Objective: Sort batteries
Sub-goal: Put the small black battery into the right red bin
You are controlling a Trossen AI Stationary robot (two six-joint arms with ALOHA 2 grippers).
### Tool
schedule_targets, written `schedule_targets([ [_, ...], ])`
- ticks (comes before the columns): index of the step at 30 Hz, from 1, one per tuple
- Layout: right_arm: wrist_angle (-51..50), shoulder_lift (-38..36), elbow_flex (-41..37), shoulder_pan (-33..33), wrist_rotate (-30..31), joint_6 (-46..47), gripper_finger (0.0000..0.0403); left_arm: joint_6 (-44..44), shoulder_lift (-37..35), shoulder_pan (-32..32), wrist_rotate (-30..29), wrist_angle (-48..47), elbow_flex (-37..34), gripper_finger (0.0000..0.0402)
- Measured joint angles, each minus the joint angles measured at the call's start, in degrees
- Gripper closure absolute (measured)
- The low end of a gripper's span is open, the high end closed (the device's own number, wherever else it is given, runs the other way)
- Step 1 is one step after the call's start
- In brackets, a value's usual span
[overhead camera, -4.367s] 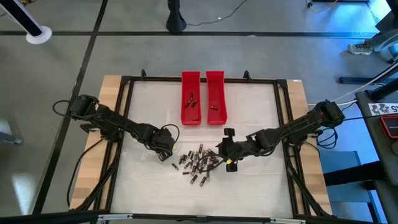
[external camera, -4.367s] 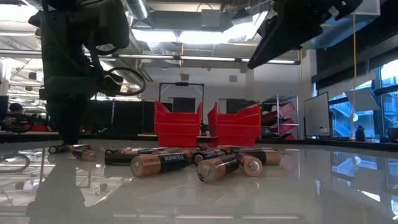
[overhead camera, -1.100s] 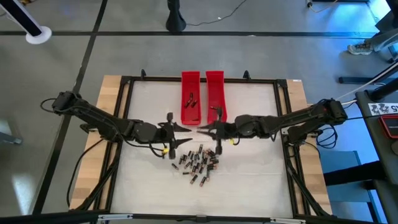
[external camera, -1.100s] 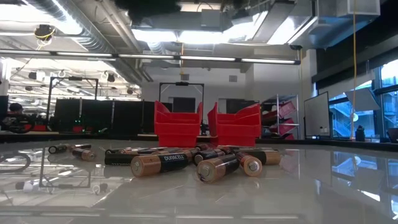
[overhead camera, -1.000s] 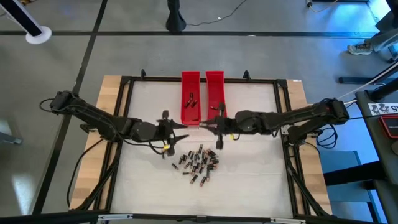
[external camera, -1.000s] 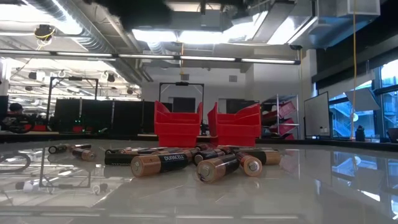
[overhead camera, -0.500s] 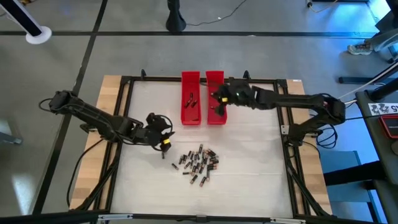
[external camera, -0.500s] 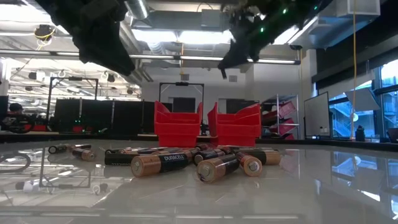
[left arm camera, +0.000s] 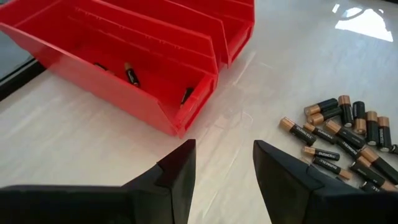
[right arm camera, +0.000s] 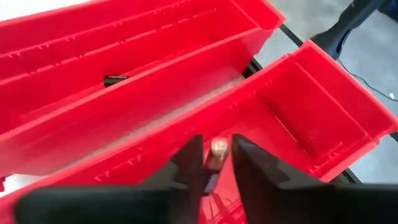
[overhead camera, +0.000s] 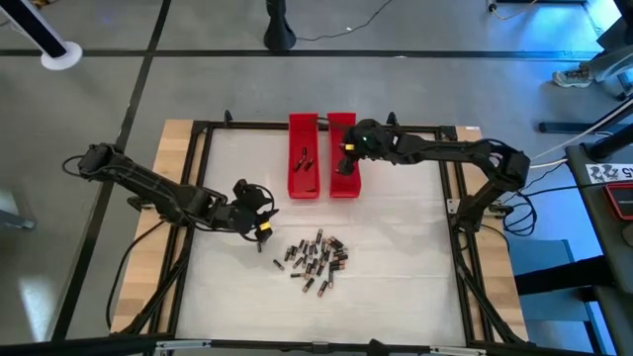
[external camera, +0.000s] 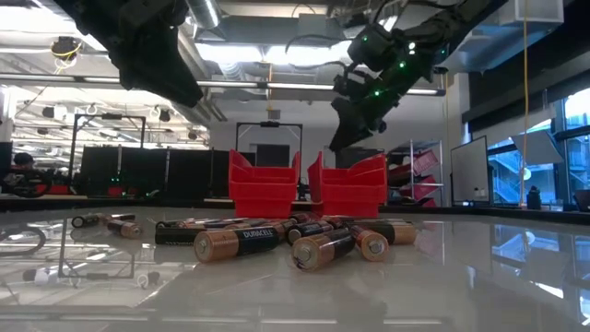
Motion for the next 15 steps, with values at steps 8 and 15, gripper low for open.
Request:
schedule_targets([
  [8,0.0,0.0,0.0,0.1,0.1,0.0,0.0235,1.0,0.0,0.0,-0.4,0.0,0.0,0.0253],
  [15,-5.1,-1.9,0.0,1.3,-8.9,1.5,0.0225,-0.5,0.0,0.0,-0.2,-1.7,0.0,0.0253],
])
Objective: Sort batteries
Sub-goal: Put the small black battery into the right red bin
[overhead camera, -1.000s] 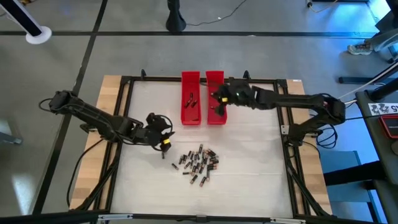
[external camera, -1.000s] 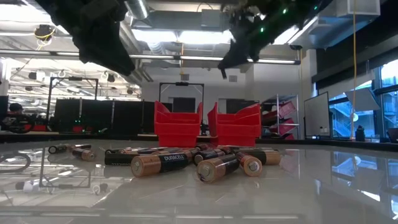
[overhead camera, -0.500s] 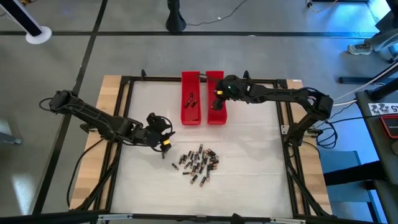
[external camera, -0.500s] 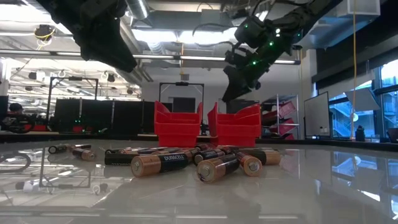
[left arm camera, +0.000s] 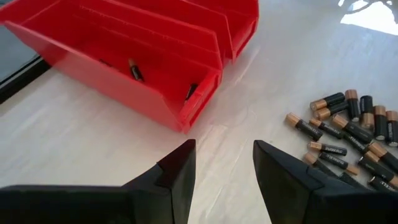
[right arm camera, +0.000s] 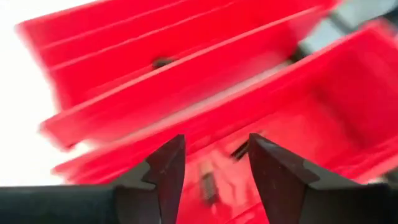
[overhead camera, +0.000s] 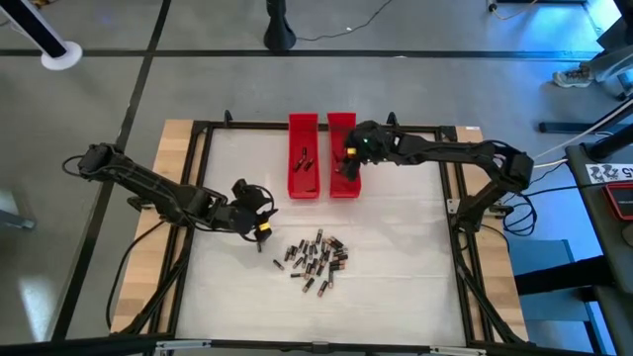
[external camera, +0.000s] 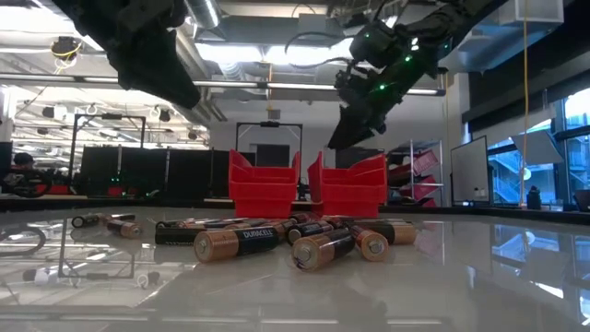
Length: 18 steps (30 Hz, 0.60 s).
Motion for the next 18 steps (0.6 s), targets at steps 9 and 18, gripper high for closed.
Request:
schedule_targets([
  [9,-3.8,-4.1,0.0,14.2,-3.6,0.0,0.0224,-21.9,0.0,0.0,6.2,-11.4,0.0,0.0253],
  [18,-0.9,-3.0,0.0,31.1,10.0,1.0,0.0224,-33.8,6.2,0.0,16.9,-13.1,0.0,0.0253],
])
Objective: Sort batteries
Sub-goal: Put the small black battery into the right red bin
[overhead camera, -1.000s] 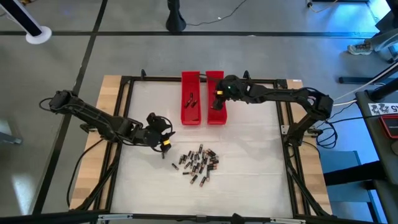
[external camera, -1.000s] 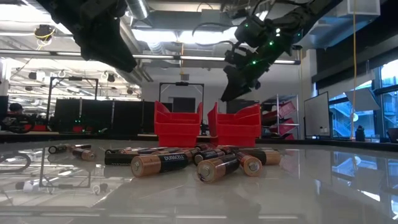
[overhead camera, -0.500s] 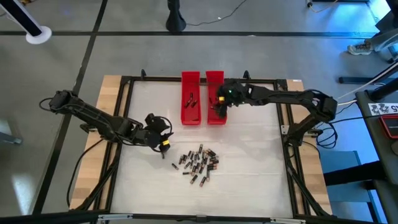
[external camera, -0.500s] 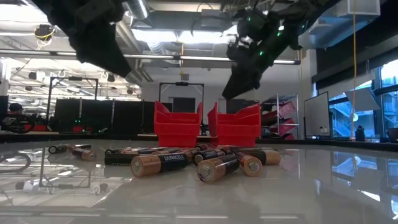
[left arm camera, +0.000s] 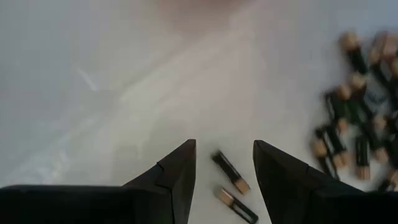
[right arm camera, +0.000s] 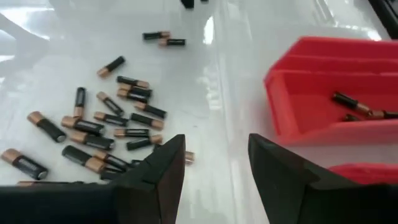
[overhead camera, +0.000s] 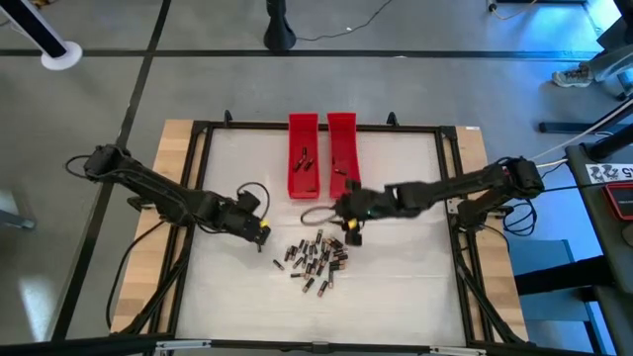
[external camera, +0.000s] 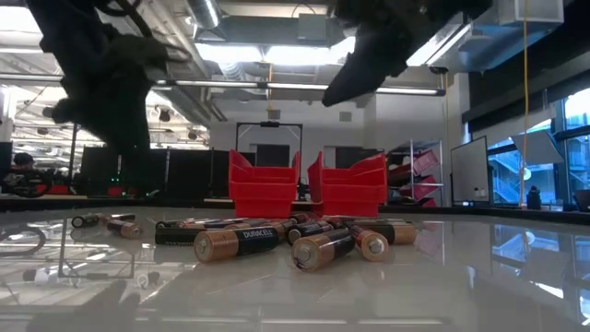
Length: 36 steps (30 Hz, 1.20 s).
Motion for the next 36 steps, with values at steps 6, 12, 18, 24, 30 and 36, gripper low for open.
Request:
schedule_targets([
  [6,2.5,0.0,0.0,5.7,1.2,2.0,0.0223,-1.3,7.5,0.0,6.8,3.6,0.0,0.0253],
  [12,2.6,0.0,0.0,8.2,1.2,2.0,0.0223,-4.0,12.8,0.0,8.9,4.6,0.0,0.0253],
  [18,2.6,0.0,0.0,7.9,1.3,2.0,0.0223,-2.1,16.4,0.3,9.0,9.2,0.2,0.0253],
  [24,2.5,0.0,0.0,7.9,1.3,2.0,0.0223,0.3,21.3,1.5,11.1,3.5,3.2,0.0263],
  [30,2.5,0.0,0.0,7.9,1.3,2.0,0.0223,4.4,22.7,2.0,11.2,2.6,4.6,0.0330],
  [36,2.5,0.0,0.0,7.9,1.3,2.7,0.0223,7.6,22.5,1.9,9.0,2.4,4.9,0.0385],
])
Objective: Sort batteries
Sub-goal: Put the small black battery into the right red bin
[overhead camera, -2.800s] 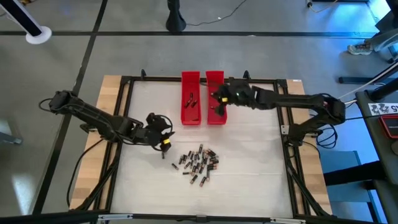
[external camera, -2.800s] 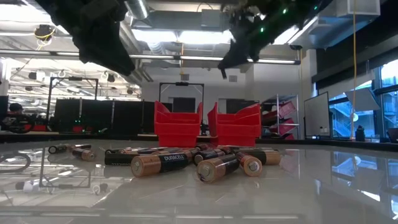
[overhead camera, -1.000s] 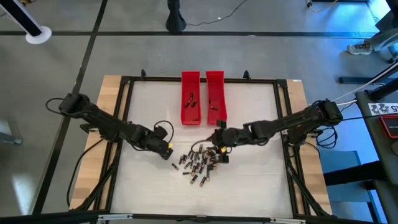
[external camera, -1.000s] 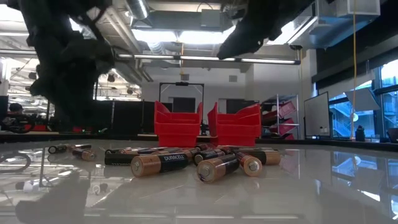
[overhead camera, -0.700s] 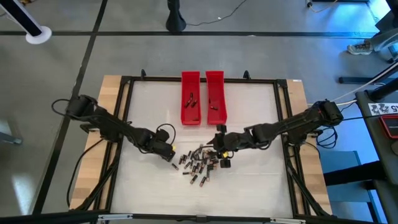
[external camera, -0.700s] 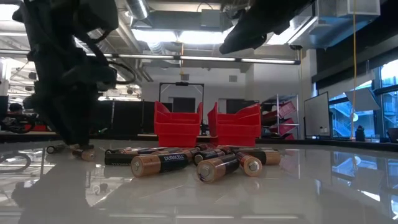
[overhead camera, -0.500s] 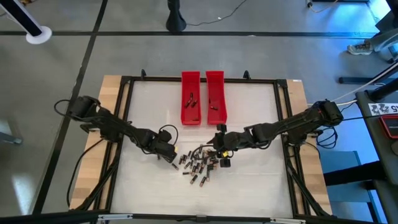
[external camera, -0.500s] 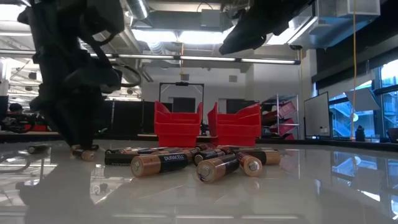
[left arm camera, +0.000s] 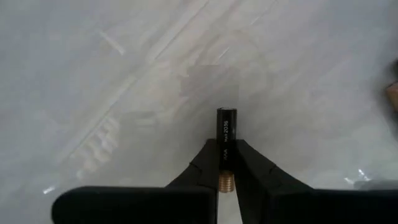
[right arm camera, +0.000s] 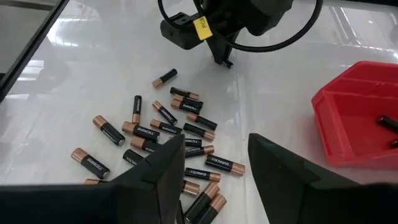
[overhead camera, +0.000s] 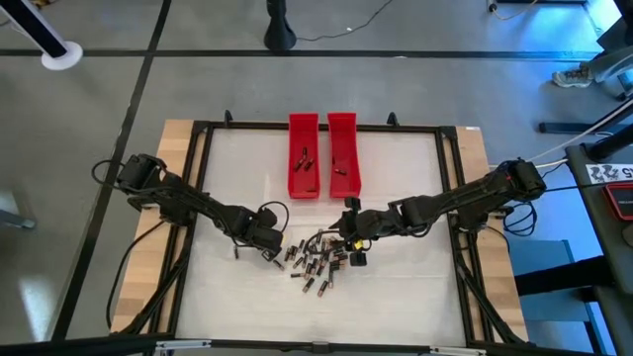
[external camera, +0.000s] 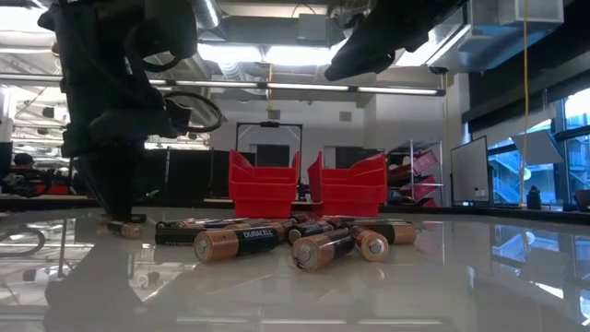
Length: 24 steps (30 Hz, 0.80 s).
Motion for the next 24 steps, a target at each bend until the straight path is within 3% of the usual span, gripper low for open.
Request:
schedule_targets([
  [4,-0.1,0.0,0.0,0.0,0.0,0.3,0.0223,1.7,-1.6,0.0,-1.6,0.7,0.0,0.0379],
  [8,1.0,0.0,0.0,0.0,0.0,0.3,0.0223,4.0,-5.5,-0.3,-8.2,2.1,0.4,0.0386],
  [13,5.0,0.2,0.0,0.0,1.9,-0.1,0.0223,11.2,-11.9,-1.5,-11.3,9.0,0.8,0.0386],
  [17,13.4,2.2,-0.6,0.0,3.4,-1.0,0.0223,19.8,-16.4,-2.0,-14.4,17.7,0.9,0.0386],
  [24,39.7,3.8,-8.2,-0.5,6.5,-3.1,0.0223,32.1,-18.5,-4.2,-14.3,29.0,0.5,0.0386],
])
